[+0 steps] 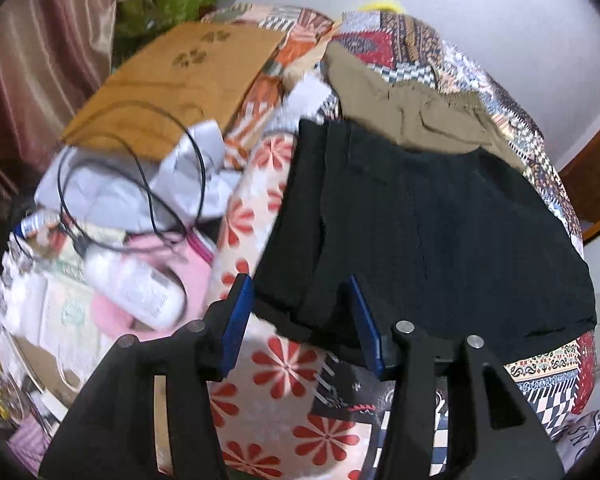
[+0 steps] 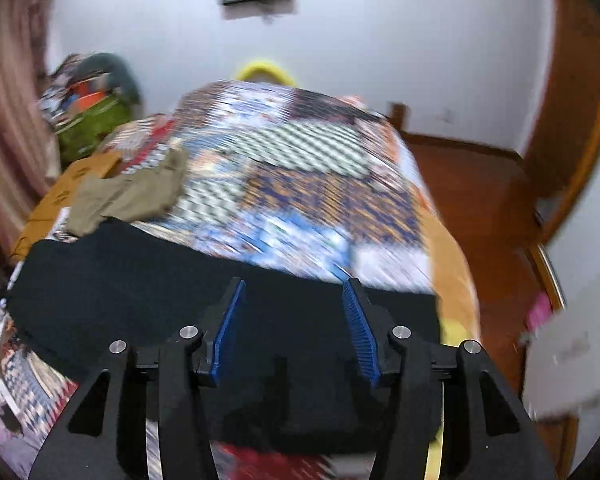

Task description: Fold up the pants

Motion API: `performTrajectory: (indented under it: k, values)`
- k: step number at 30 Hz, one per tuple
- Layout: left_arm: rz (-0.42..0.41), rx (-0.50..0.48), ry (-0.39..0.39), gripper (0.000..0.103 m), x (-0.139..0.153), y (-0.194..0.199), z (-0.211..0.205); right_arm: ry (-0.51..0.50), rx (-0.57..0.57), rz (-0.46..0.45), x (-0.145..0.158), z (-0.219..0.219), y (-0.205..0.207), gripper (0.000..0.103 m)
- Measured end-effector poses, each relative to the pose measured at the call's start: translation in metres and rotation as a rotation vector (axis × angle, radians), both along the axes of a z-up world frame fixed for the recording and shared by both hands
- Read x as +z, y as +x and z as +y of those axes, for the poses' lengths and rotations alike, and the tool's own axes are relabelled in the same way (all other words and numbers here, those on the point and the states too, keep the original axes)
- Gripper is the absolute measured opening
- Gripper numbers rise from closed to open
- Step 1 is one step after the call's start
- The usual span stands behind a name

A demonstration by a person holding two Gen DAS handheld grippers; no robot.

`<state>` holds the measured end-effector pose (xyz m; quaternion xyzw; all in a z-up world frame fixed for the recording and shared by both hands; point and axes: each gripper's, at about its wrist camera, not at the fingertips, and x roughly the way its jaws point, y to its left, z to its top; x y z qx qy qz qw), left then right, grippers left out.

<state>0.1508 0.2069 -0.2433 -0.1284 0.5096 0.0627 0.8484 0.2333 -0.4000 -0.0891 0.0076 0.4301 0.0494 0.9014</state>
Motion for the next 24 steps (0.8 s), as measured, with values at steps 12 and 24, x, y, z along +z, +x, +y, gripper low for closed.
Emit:
performTrajectory:
  k: [12, 24]
  values:
    - [0.026, 0.032, 0.024, 0.05, -0.017, -0.001, -0.009, 0.033, -0.19, 0.153, -0.051, -0.075, -0.055, 0.047]
    - [0.002, -0.001, 0.069, 0.039, -0.017, -0.001, -0.019, 0.166, -0.252, 0.234, -0.104, -0.098, -0.052, 0.047]
